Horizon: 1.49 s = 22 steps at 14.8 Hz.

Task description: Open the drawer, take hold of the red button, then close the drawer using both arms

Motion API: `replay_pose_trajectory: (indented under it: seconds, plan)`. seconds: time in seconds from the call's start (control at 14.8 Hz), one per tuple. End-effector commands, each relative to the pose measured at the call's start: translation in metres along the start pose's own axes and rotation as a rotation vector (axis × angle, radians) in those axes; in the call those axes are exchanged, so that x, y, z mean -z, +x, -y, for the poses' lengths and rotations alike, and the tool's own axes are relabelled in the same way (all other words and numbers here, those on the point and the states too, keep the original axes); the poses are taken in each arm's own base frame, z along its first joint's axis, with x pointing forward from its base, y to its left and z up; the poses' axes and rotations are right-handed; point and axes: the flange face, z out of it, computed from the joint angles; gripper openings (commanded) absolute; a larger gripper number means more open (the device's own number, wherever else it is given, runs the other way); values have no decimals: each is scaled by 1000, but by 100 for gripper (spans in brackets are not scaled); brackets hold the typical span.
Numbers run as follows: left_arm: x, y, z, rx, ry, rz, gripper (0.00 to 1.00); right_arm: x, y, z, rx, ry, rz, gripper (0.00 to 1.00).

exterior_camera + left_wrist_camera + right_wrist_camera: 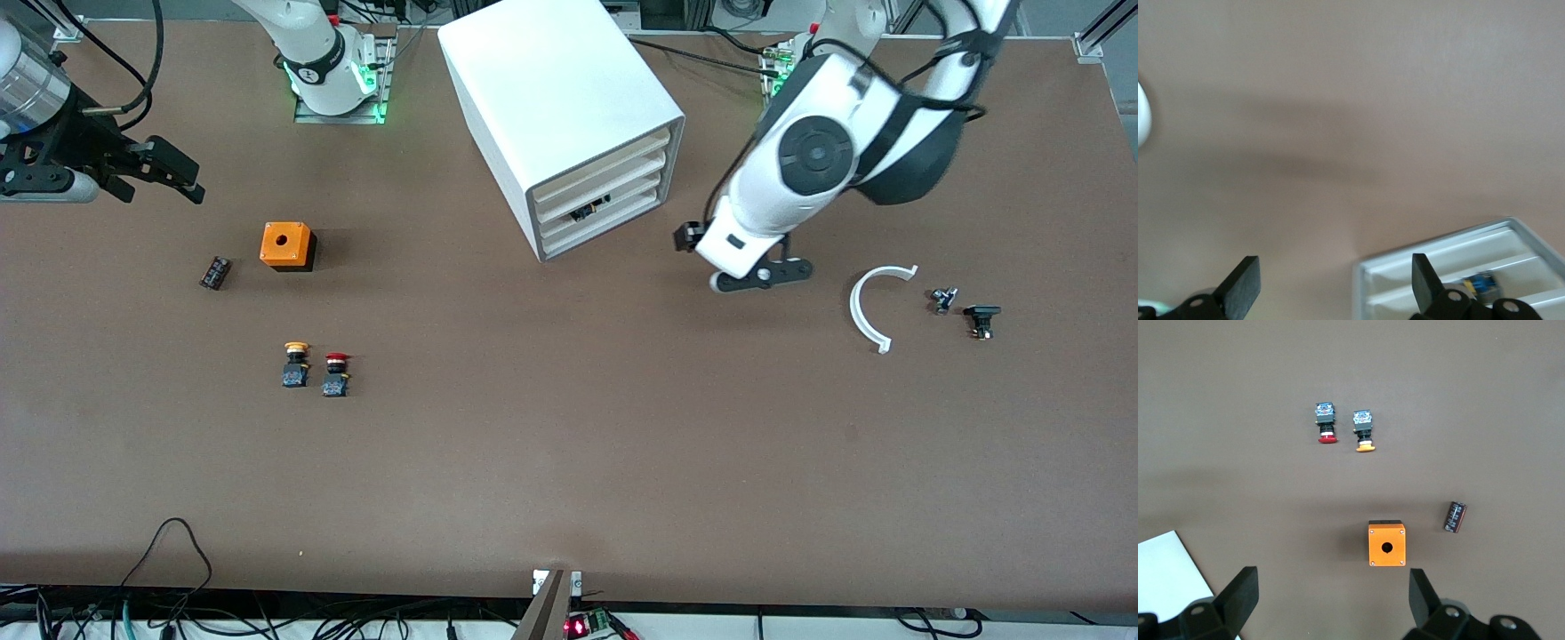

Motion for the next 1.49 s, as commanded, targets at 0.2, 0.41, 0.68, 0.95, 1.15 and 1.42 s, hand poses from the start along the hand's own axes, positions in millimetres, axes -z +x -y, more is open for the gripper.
replay_pose_trajectory:
  seconds: [0.2,0.41,0.68,0.95,1.15,1.42]
  plan:
    - [87,36,79,-318,71,-108,100,21,7,-3,81,-47,-35,100]
    - [112,41,123,-321,80,-148,100,18,10,-3,79,-51,-29,100]
    - [130,28,175,-239,11,-161,100,18,12,1,85,-49,-38,100]
    - [147,11,203,-187,-8,-164,100,18,11,3,83,-43,-36,100]
    - [153,3,218,-166,24,-151,100,19,12,3,91,-46,-41,100]
    - [159,8,221,-173,66,-189,100,22,11,3,81,-41,-41,100]
